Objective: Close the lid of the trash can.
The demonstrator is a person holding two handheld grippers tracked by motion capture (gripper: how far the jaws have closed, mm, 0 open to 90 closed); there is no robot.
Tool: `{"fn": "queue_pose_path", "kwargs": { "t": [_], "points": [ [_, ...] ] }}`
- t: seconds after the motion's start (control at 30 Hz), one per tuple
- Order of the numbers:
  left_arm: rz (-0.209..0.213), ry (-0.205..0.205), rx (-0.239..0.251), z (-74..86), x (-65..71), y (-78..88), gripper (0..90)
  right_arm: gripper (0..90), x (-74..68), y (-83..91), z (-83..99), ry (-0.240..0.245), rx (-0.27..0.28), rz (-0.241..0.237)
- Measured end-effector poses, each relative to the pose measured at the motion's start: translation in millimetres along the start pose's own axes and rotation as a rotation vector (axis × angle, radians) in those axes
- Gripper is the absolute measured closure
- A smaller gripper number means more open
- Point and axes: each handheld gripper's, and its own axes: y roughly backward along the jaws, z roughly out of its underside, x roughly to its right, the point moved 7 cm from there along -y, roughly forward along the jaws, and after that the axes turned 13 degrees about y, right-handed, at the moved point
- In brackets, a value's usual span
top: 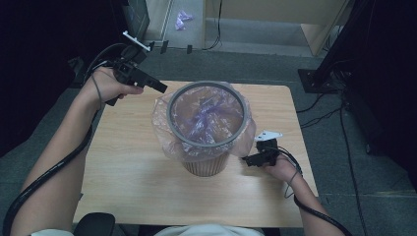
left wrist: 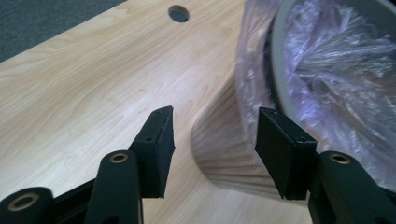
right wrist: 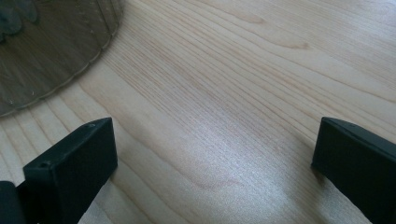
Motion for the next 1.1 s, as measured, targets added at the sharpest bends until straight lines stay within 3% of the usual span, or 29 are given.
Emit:
{"fn": "queue_pose_path", "kwargs": {
  "t": [0.43,0.73,1.1],
  "points": [
    [-0.006,0.059,0.090,26.5,-26.1,-5.8,40.5,0.0,0.0,0.0,0.0,0.000,0.000,0.000],
    [-0.034,0.091,0.098,54.5,-49.9,-24.0,39.7,0.0,0.0,0.0,0.0,0.000,0.000,0.000],
    [-0.071,0.089,0.096,83.5,-68.1,-54.0,38.8,0.0,0.0,-0.1,0.0,0.001,0.001,0.000]
  ]
}}
